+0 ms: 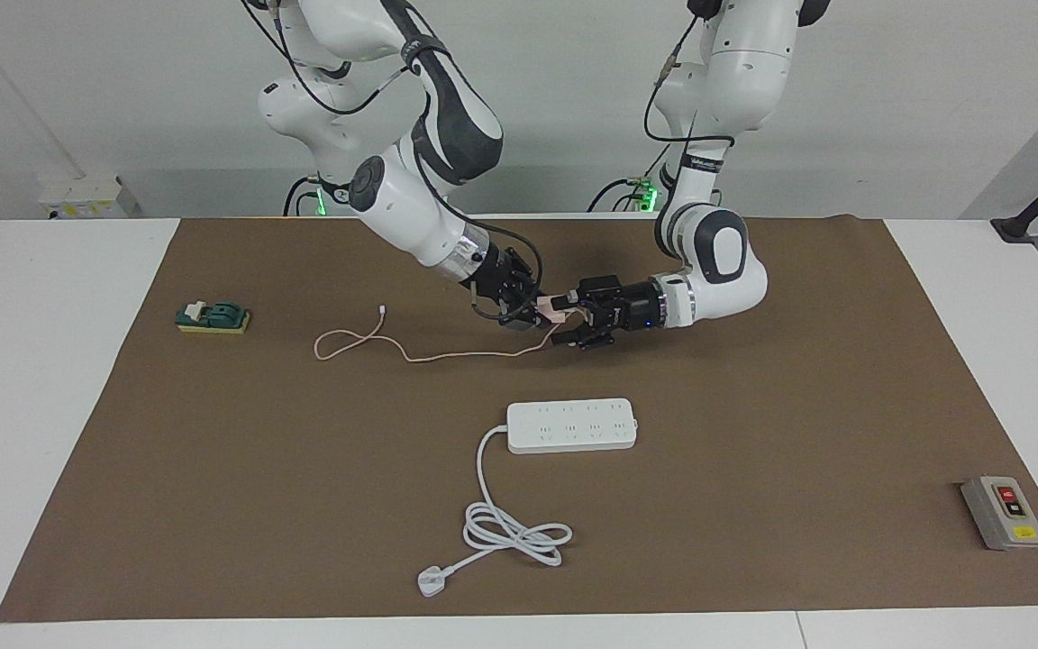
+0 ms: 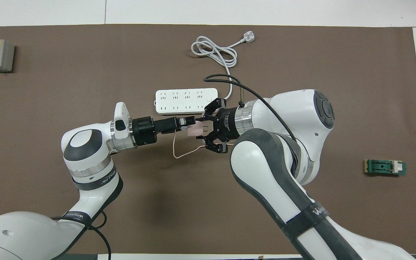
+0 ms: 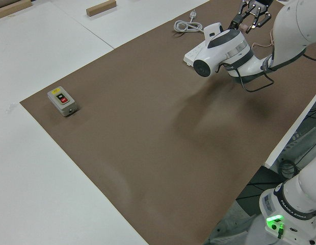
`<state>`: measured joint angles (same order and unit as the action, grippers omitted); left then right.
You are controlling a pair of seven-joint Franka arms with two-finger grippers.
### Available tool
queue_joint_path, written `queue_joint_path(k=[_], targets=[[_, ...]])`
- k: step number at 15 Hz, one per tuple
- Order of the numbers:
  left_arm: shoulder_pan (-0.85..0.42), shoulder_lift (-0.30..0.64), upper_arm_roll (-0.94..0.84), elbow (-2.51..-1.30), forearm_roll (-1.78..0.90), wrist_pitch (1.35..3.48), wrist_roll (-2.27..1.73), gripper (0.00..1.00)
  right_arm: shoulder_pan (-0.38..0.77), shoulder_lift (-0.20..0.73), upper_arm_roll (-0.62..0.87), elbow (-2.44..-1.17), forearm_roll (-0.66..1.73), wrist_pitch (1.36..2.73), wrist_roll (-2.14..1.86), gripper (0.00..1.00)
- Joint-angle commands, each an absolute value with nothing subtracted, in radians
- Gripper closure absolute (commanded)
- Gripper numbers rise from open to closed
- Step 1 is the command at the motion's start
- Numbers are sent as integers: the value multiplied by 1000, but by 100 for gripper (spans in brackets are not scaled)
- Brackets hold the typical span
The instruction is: Plug charger into power strip
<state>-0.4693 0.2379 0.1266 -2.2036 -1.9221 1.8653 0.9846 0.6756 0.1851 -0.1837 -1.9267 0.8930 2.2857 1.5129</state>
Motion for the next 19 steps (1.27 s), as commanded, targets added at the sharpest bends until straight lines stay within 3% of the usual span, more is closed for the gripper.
queue_joint_path(k=[1, 13, 15, 17, 19], targets=[[-486, 201, 138, -2240, -1931, 1861, 1006, 2, 672, 176, -183, -1933, 911, 2286, 1497, 89], [-486, 163, 140, -2269, -1931, 1881, 994, 3, 672, 176, -183, -1934, 911, 2289, 1496, 89], [-488, 163, 140, -2269, -1931, 1887, 994, 11, 672, 175, -183, -1934, 911, 2290, 1491, 89], [-488, 164, 140, -2269, -1930, 1890, 991, 28, 672, 176, -183, -1936, 911, 2292, 1491, 89], [-488, 164, 140, -2269, -1930, 1890, 991, 35, 672, 176, -183, -1936, 911, 2296, 1491, 89]])
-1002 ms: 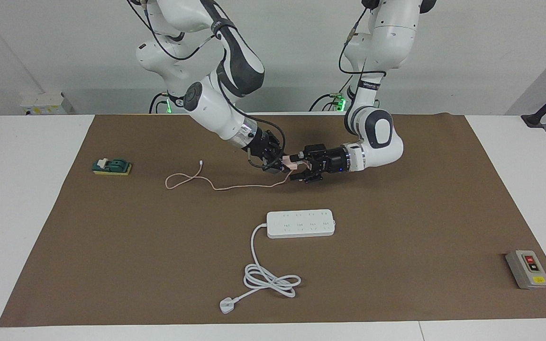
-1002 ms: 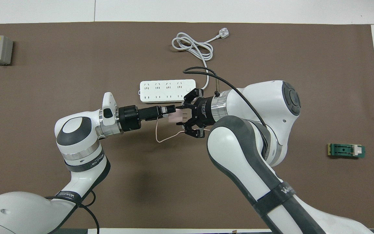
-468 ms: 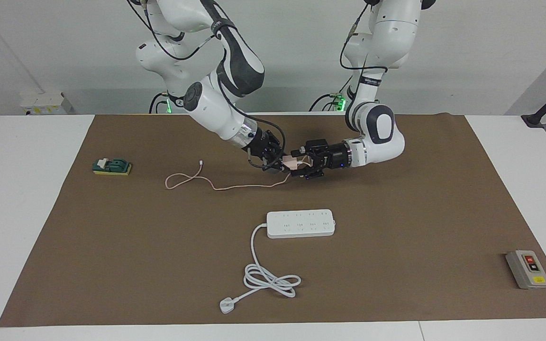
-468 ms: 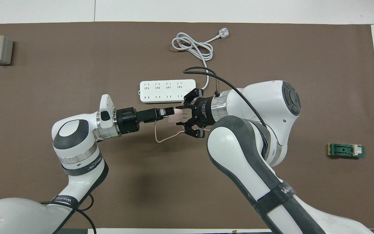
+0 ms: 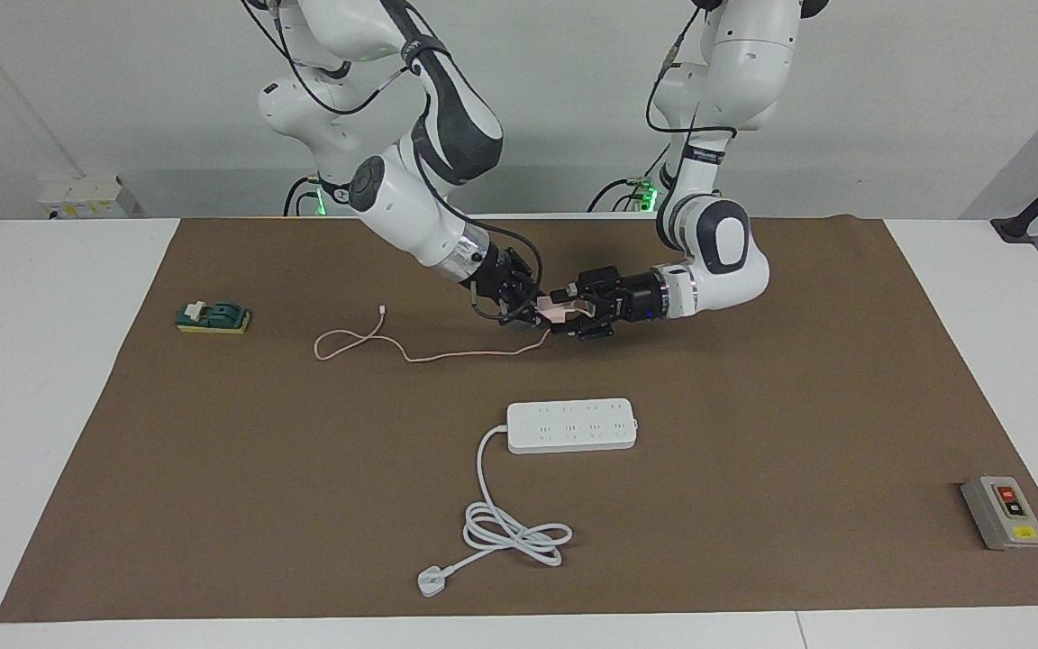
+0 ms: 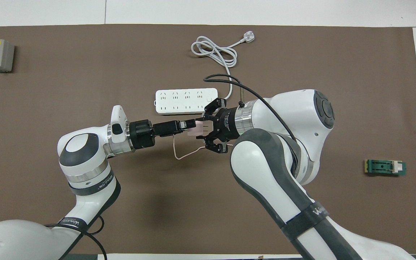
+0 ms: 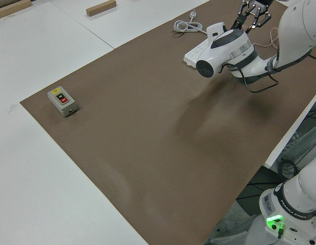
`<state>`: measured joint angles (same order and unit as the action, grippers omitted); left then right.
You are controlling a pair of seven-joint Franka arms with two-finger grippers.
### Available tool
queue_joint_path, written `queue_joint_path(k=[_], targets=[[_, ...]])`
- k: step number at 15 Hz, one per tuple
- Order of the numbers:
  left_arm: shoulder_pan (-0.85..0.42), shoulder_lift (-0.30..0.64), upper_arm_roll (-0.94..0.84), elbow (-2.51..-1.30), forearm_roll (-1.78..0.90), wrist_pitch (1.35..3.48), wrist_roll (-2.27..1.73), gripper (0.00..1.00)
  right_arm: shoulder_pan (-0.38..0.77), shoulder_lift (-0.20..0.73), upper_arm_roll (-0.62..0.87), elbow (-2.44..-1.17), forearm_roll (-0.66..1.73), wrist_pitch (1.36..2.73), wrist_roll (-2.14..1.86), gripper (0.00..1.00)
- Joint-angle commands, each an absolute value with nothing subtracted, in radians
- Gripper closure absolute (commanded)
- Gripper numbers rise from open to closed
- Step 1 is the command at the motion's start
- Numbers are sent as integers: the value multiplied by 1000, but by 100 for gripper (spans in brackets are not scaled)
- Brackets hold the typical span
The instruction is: Plug charger into power strip
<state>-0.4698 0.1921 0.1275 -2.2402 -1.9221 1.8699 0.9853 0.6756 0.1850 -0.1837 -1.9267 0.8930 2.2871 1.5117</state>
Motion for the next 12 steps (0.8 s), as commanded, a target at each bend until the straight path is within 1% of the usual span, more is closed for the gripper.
queue_joint_path(k=[1, 3, 4, 5, 6, 7, 8, 12], targets=[[-489, 164, 140, -2269, -1930, 1890, 991, 42, 672, 176, -183, -1936, 911, 2296, 1491, 89], [-489, 164, 140, -2269, -1928, 1891, 991, 56, 672, 175, -183, -1936, 911, 2302, 1491, 89], [-489, 164, 140, -2269, -1928, 1890, 989, 58, 672, 176, -183, -1937, 913, 2304, 1491, 89], [-489, 164, 140, -2269, -1910, 1890, 991, 67, 672, 176, -183, -1937, 911, 2304, 1491, 89], [-488, 164, 140, -2269, -1889, 1890, 991, 82, 672, 176, -183, -1937, 913, 2304, 1491, 89], [-488, 164, 140, -2269, -1885, 1885, 991, 92, 672, 176, -183, -1937, 913, 2304, 1491, 89], [-488, 164, 140, -2269, -1885, 1882, 992, 99, 672, 176, -183, -1937, 913, 2304, 1491, 89], [-488, 164, 138, -2266, -1885, 1882, 992, 100, 672, 176, -183, -1937, 913, 2304, 1491, 89]])
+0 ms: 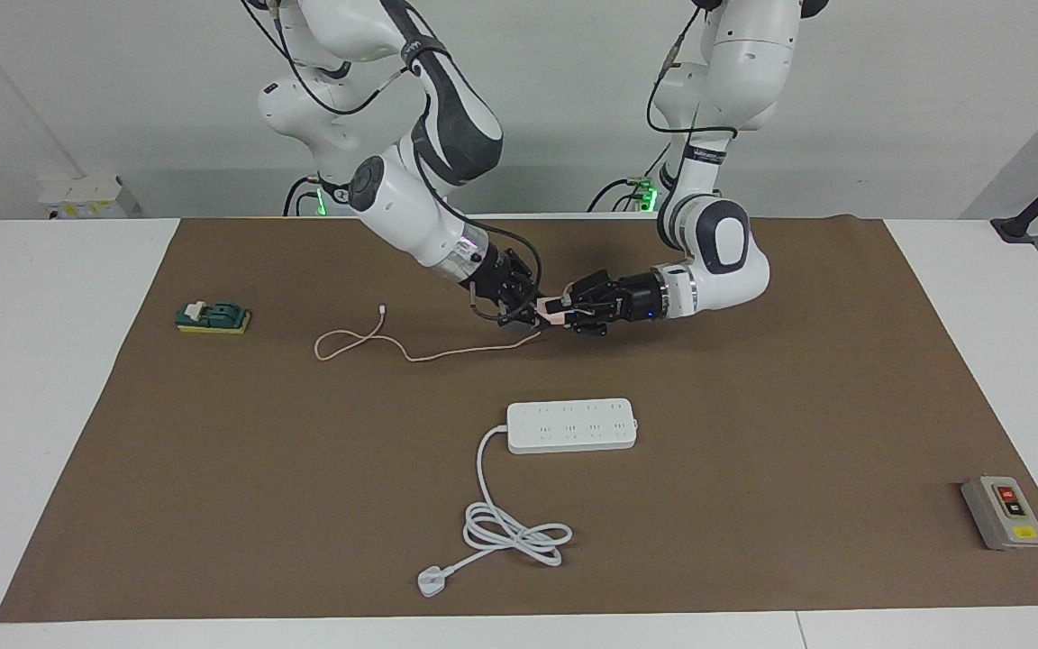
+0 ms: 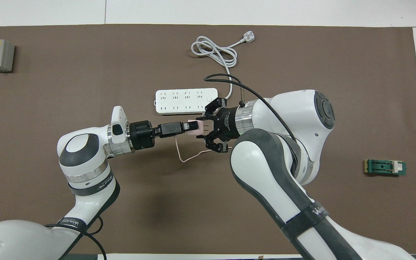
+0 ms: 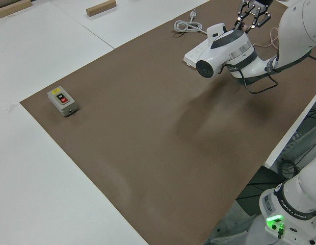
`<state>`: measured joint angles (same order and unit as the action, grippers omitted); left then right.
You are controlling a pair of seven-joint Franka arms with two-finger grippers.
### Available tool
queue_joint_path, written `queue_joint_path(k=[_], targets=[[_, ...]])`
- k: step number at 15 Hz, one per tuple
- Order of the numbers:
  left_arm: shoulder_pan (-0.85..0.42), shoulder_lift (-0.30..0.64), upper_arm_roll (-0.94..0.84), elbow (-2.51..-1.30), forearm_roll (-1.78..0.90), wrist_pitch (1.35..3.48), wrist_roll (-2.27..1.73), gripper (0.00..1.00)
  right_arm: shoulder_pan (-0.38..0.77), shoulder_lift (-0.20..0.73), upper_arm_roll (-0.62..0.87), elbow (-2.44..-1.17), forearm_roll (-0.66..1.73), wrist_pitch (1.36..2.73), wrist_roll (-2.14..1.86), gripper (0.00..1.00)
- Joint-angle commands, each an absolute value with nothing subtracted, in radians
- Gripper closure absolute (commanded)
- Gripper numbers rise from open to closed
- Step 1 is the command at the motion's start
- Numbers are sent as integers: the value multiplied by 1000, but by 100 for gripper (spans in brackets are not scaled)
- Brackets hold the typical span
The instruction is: Plug charger into power strip
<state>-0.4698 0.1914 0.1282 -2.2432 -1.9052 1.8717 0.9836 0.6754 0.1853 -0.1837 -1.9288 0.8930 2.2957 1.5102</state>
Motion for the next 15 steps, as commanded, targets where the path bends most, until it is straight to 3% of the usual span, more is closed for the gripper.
queue_joint_path(k=[1, 2, 3, 4, 5, 6, 11, 15], targets=[[-488, 164, 138, -2264, -1885, 1884, 994, 100, 672, 176, -183, -1937, 913, 2304, 1491, 89], [-488, 164, 138, -2264, -1885, 1882, 994, 100, 672, 176, -183, -1937, 913, 2304, 1491, 89], [-488, 164, 138, -2263, -1885, 1881, 994, 100, 670, 176, -183, -1937, 913, 2304, 1491, 82], [-488, 164, 138, -2261, -1885, 1879, 993, 100, 667, 176, -183, -1937, 913, 2303, 1491, 51], [-488, 164, 138, -2261, -1885, 1881, 992, 100, 661, 176, -183, -1936, 911, 2301, 1490, 8], [-488, 163, 138, -2260, -1885, 1887, 989, 100, 663, 176, -183, -1936, 911, 2304, 1488, 0], [-472, 117, 149, -2249, -1836, 1897, 881, 100, 651, 166, -187, -1928, 899, 2290, 1488, 0], [-407, 60, 150, -2230, -1709, 1965, 763, 100, 565, 121, -187, -1925, 827, 2212, 1367, 0]])
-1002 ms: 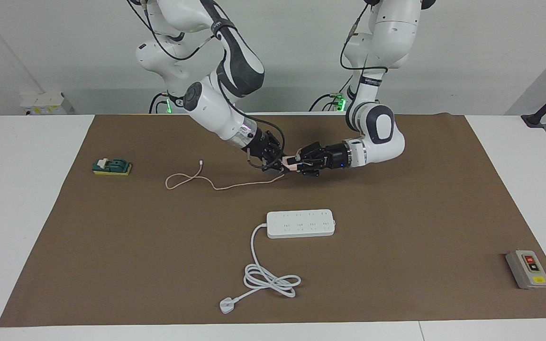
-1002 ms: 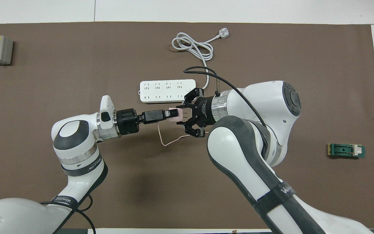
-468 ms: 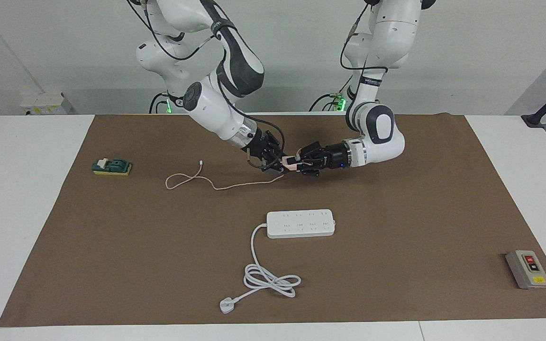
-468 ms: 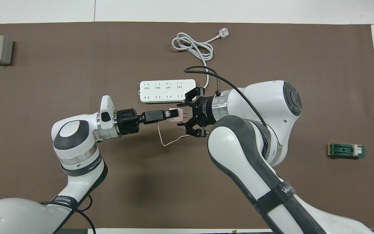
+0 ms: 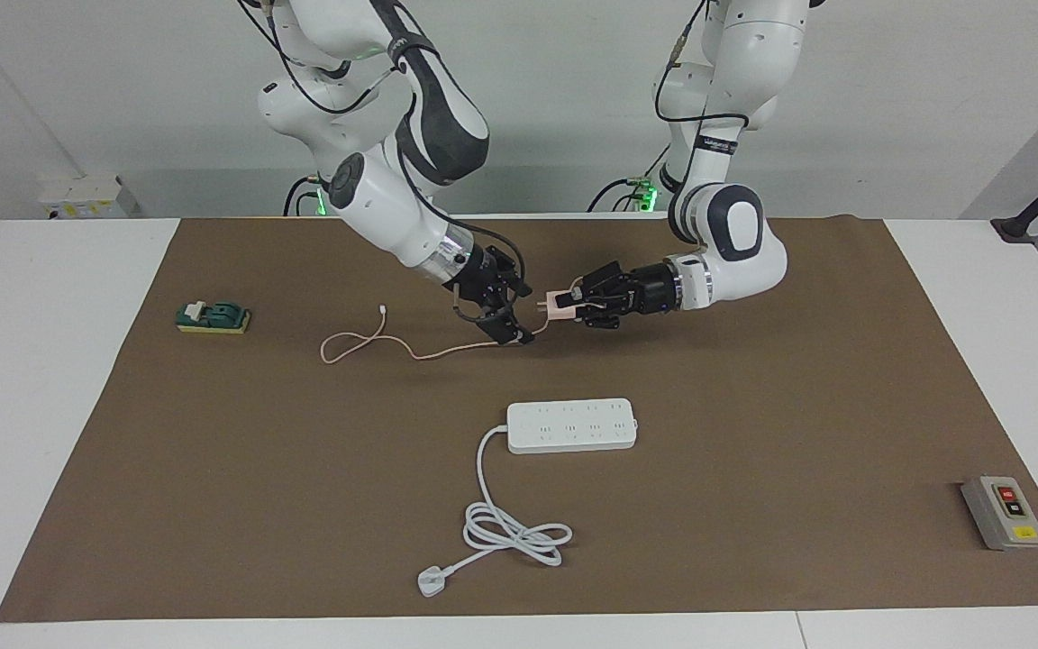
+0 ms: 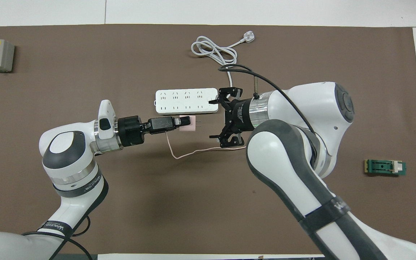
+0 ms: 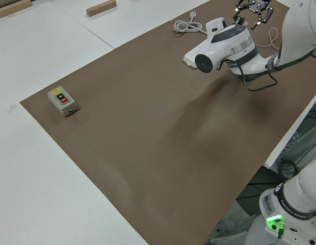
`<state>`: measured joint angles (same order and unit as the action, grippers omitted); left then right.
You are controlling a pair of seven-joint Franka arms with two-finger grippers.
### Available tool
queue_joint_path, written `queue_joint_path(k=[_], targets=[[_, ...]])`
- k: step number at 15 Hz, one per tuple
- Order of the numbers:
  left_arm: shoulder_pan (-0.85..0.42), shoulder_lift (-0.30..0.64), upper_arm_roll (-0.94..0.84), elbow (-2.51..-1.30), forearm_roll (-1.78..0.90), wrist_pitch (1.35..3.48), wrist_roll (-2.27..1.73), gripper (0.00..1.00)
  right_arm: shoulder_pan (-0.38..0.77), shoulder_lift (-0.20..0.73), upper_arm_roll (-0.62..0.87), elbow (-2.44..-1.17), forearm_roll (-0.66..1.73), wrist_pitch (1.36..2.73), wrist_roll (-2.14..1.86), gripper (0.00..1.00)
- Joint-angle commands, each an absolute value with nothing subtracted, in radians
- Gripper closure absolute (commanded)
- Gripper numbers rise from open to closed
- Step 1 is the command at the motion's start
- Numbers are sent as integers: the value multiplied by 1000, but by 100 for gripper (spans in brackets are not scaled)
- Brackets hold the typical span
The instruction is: Plug charger into power strip
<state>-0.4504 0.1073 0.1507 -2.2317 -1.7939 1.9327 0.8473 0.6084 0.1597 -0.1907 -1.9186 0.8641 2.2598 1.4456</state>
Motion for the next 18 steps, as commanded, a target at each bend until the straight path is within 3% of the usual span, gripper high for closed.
queue_joint_path(k=[1, 6, 11, 13, 15, 18], targets=[[-375, 48, 150, -2223, -1653, 1974, 717, 100, 552, 106, -187, -1925, 801, 2200, 1320, 0], [-253, -15, 150, -2166, -1239, 1991, 407, 100, 489, 42, -189, -1924, 499, 2061, 1047, 0], [-239, -9, 147, -1961, -630, 1953, -47, 100, 361, -60, -187, -1924, 247, 1869, 716, 0], [-245, 3, 147, -1907, -522, 1892, -151, 100, 296, -95, -187, -1922, 200, 1804, 579, 0], [-238, 3, 149, -1905, -474, 1876, -167, 100, 218, -101, -172, -1884, 143, 1732, 447, 0], [-241, 6, 147, -1885, -352, 1868, -192, 100, 92, -39, -97, -1766, 100, 1616, 303, 0]])
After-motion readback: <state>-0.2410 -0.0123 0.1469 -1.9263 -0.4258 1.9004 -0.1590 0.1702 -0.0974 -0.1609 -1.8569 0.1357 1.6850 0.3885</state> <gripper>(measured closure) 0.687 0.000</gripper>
